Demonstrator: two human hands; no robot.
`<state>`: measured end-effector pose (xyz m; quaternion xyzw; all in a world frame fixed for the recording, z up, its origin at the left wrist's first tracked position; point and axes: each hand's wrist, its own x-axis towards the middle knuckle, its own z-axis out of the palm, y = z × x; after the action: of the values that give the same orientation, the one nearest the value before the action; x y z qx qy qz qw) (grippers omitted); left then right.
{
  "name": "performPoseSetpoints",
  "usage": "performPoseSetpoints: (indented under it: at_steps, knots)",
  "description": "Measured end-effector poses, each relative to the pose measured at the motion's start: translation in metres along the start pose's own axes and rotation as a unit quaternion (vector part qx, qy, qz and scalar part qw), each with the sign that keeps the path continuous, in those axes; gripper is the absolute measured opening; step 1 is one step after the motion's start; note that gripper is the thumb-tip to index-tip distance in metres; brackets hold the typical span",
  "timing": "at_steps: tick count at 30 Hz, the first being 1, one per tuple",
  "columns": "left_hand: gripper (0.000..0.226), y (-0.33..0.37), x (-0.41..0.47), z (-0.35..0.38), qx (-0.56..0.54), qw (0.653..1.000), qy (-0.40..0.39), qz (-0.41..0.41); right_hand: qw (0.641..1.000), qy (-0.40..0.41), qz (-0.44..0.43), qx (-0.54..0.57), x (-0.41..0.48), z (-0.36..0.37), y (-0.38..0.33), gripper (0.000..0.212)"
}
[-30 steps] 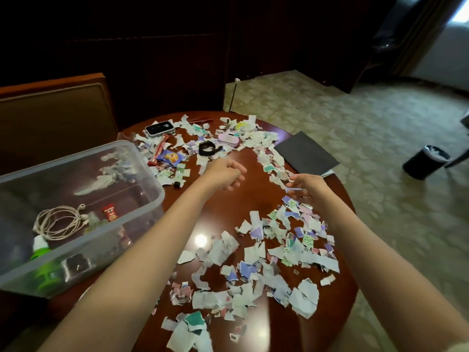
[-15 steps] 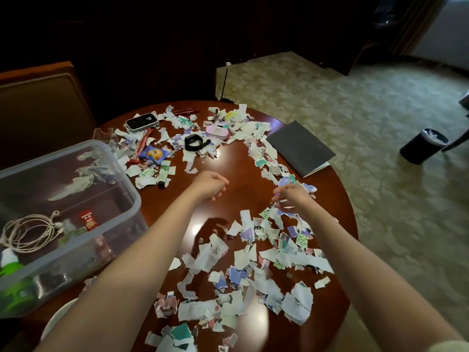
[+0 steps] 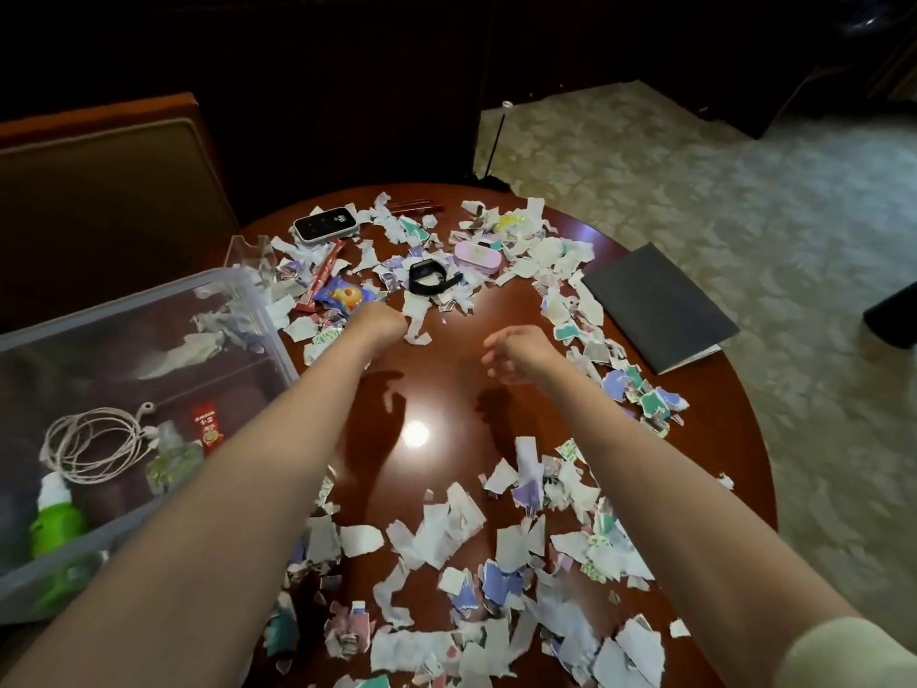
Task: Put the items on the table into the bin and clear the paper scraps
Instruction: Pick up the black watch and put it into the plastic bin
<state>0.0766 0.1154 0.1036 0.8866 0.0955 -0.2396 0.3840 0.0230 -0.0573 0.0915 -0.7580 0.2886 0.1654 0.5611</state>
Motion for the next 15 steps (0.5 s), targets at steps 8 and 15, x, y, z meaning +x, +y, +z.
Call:
performPoseSetpoints:
  at_steps: [8, 15]
  knots:
    - [0.039, 0.007, 0.042, -0.039, 0.089, 0.996, -0.011, -0.027, 0.995, -0.028, -0.044, -0.087, 0.05, 0.035, -0.041, 0.028]
    - [0.041, -0.008, 0.064, -0.028, 0.247, 0.965, -0.053, -0.067, 0.957, 0.027, -0.152, -0.247, 0.098, 0.066, -0.058, 0.03]
